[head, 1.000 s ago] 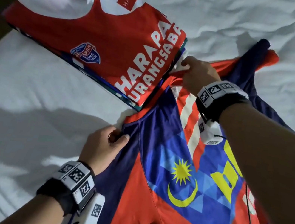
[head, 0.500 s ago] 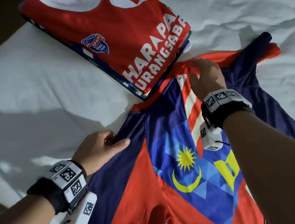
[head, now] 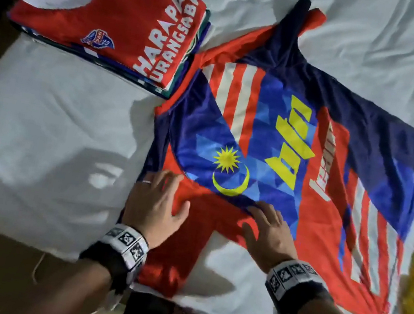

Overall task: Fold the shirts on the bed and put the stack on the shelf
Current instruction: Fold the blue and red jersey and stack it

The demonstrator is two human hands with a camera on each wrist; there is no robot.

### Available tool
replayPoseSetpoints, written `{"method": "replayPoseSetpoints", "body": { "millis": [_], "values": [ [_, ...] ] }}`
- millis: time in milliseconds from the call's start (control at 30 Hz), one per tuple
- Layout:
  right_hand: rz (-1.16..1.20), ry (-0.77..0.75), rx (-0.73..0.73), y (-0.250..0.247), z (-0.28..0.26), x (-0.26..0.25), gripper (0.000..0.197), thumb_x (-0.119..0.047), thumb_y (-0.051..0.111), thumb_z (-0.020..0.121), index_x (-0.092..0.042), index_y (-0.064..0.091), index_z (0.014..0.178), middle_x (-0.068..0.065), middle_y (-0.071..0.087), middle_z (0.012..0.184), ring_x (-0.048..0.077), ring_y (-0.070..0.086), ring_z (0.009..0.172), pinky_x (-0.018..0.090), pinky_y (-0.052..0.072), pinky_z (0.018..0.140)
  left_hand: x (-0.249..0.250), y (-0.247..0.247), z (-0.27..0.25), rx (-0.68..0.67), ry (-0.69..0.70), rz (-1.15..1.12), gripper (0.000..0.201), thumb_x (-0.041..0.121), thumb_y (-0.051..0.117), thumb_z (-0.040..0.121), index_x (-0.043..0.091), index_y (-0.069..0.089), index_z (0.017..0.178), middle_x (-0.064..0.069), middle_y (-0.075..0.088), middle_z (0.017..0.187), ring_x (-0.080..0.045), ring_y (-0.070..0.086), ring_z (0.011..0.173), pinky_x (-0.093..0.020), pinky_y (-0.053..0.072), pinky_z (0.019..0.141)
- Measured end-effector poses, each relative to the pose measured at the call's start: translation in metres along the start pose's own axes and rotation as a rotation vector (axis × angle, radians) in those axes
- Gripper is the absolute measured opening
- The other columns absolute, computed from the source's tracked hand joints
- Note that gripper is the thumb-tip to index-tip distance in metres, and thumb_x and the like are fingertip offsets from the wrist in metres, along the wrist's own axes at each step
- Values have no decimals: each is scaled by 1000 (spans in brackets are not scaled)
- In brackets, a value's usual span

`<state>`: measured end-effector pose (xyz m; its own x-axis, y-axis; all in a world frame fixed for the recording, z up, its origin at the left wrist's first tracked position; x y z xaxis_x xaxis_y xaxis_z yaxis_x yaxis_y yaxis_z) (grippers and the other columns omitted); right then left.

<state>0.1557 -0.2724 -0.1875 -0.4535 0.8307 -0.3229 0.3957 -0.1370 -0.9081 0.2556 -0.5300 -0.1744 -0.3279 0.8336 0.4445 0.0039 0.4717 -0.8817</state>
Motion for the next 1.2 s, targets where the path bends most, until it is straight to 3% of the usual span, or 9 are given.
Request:
{"method": "replayPoseSetpoints", "body": {
  "millis": [167,500,633,700,800,900,967,1067,1200],
  "values": [
    [-202,112,-16,-9,-102,82,52,-36,49,69,-19,59,117,10,56,124,35,53,101,47,52,78,84,51,-20,-249,381,220,46,45,67,67,20,64,104,-8,60,109,-34,58,100,-45,48,78],
    [-252,353,-189,-44,-164,210,30,1,71,60,-9,64,88,12,60,85,40,63,76,43,52,53,108,64,-13,-279,273,509,13,9,61,65,14,57,77,-11,52,79,-36,58,73,-43,45,56],
    [-188,222,-369,-54,-181,225,34,-30,54,73,-22,67,104,2,65,103,33,62,101,42,50,85,113,60,-27,-396,212,621,17,28,53,61,16,63,69,-7,60,73,-34,61,74,-45,45,66],
    [-126,177,-303,-58,-177,227,36,-40,42,74,-20,67,89,2,64,92,33,64,91,41,52,80,127,61,-24,-361,187,615,30,43,50,65,16,64,67,-7,63,72,-33,60,76,-45,38,73],
    [-90,135,-89,-56,-166,226,35,-37,42,81,-16,65,96,5,61,98,32,60,87,40,52,67,154,74,-15,-259,234,536,41,51,46,74,15,63,85,-10,59,85,-35,57,83,-46,39,72],
    [-165,232,-131,-47,-159,230,37,-39,50,88,-22,58,119,6,56,118,32,55,101,42,52,68,173,95,-13,-335,185,499,52,56,43,77,13,62,99,-13,56,91,-38,57,80,-44,46,61],
    [-168,332,-78,-50,-148,240,31,-40,52,90,-19,63,111,8,59,110,36,58,97,42,51,65,184,102,-7,-339,133,484,54,56,43,75,10,62,96,-14,57,88,-40,58,76,-44,47,58],
    [-166,208,129,-65,-114,251,38,-39,42,91,-14,66,105,11,62,109,38,61,92,44,53,68,199,111,10,-241,218,428,57,54,43,79,10,63,110,-15,59,104,-40,59,93,-49,49,71],
    [-274,-13,62,-73,-65,277,54,-40,48,91,-18,49,140,15,38,153,39,46,129,51,44,97,218,133,37,-182,231,363,73,58,43,85,16,48,144,-16,42,150,-43,43,132,-58,42,99]
  ]
}}
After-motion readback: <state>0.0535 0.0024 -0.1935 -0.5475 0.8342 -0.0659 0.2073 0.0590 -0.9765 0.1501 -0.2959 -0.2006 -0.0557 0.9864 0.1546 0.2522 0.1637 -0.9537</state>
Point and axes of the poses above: each hand's wrist, its own z-axis towards the middle knuckle, its own y-axis out of the palm, x = y × z, the point moved 1 cm from there along z, towards the middle knuckle
